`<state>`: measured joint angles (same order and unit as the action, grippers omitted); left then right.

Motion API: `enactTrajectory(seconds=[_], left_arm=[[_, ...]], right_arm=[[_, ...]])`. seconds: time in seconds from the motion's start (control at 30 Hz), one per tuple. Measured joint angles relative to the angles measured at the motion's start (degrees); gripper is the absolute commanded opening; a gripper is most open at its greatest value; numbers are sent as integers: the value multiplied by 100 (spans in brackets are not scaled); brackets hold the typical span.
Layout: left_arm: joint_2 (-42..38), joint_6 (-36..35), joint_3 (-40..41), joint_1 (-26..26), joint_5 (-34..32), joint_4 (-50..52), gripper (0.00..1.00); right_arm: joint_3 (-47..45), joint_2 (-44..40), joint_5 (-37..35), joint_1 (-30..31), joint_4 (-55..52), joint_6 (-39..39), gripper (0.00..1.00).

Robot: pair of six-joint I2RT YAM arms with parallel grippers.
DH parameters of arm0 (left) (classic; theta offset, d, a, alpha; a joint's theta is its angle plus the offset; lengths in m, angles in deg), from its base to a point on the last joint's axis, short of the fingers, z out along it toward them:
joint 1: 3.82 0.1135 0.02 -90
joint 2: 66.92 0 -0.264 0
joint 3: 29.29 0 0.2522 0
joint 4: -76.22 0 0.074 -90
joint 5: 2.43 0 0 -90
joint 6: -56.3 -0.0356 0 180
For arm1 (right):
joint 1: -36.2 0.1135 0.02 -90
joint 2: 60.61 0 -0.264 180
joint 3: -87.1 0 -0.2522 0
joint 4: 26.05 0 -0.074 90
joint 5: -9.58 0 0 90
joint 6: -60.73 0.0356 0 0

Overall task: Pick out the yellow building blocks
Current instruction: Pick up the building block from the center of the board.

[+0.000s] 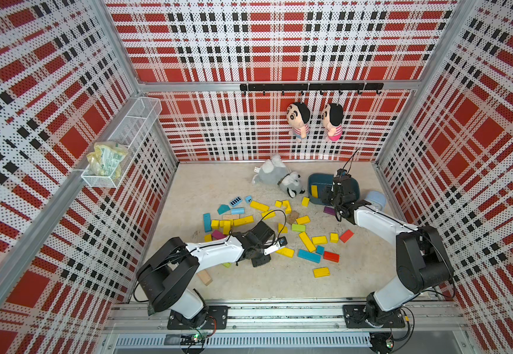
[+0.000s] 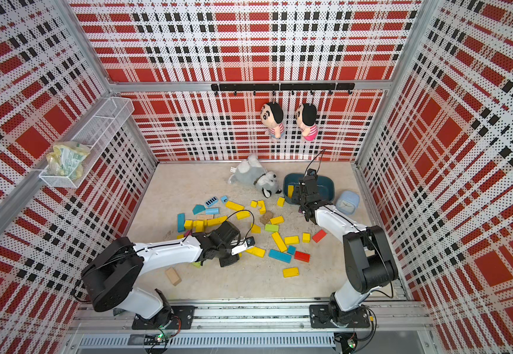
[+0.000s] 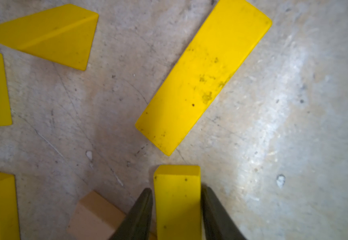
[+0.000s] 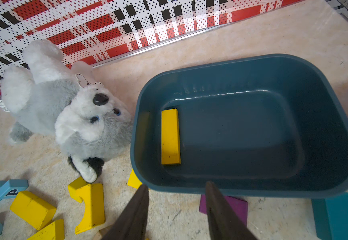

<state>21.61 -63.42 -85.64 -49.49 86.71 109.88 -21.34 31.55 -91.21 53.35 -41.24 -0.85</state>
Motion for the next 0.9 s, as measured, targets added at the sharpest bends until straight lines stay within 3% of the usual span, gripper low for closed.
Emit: enactTrajectory(seconds=[0.17,0.33,0.57,0.9], left_arm=[[-4,-33,-46,24,-9,31,23],[-356,109,-31,96,-66,-234,21],[-1145,616,356,83,-79,-2131,20],[-651,1484,459,52,448,-4194,19]], right_arm=[[0,-15,46,0,0,0,49],[0,-175,463,0,-66,44,49],[72,-391,1998,170,-501,409,51],[546,-463,3447,1088,-1311,376,49]])
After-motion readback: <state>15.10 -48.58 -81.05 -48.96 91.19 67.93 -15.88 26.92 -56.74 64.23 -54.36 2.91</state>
